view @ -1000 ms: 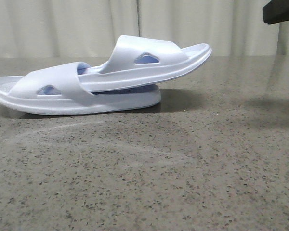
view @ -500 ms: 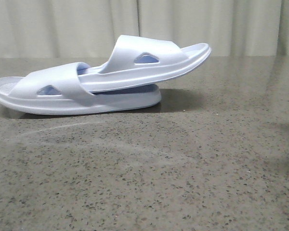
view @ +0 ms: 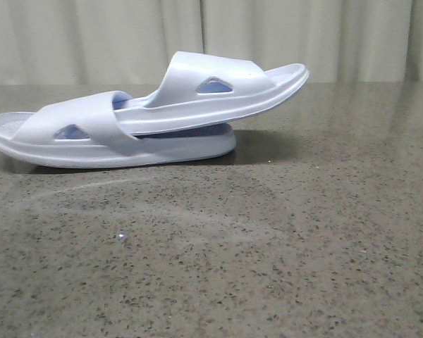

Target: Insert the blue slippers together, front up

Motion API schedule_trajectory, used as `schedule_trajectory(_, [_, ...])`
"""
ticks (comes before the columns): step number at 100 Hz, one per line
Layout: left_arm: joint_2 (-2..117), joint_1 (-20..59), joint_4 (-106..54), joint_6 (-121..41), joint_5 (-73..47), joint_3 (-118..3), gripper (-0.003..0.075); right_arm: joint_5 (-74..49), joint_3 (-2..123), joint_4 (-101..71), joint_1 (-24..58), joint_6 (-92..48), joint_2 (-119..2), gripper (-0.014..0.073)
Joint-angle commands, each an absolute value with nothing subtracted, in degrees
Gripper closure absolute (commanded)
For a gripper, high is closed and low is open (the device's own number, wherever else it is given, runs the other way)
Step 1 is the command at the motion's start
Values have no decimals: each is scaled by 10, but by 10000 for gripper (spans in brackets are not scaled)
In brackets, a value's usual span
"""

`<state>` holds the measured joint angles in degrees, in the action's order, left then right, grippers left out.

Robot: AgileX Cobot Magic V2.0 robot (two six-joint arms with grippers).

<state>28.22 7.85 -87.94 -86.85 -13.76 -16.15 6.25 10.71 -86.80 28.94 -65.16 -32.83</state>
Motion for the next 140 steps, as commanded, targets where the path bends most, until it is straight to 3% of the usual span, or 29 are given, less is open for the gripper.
schedule_trajectory(1, [284,84,-897,-870,-139,-178,705,28,122,-880,290,-659,-328,672])
schedule_trajectory(103, [256,101,-849,-866,-117,-153,705,19,122,-880,290,-659,-328,672])
schedule_trajectory(111, [234,100,-735,-721,-84,-146,705,19,122,-880,290,-659,-328,672])
schedule_trajectory(130, [157,71,-198,-185,-62,-114,705,19,122,-880,290,-659,-328,672])
schedule_trajectory(140, [105,49,-115,-79,-60,-83,705,19,122,-880,290,-659,-328,672])
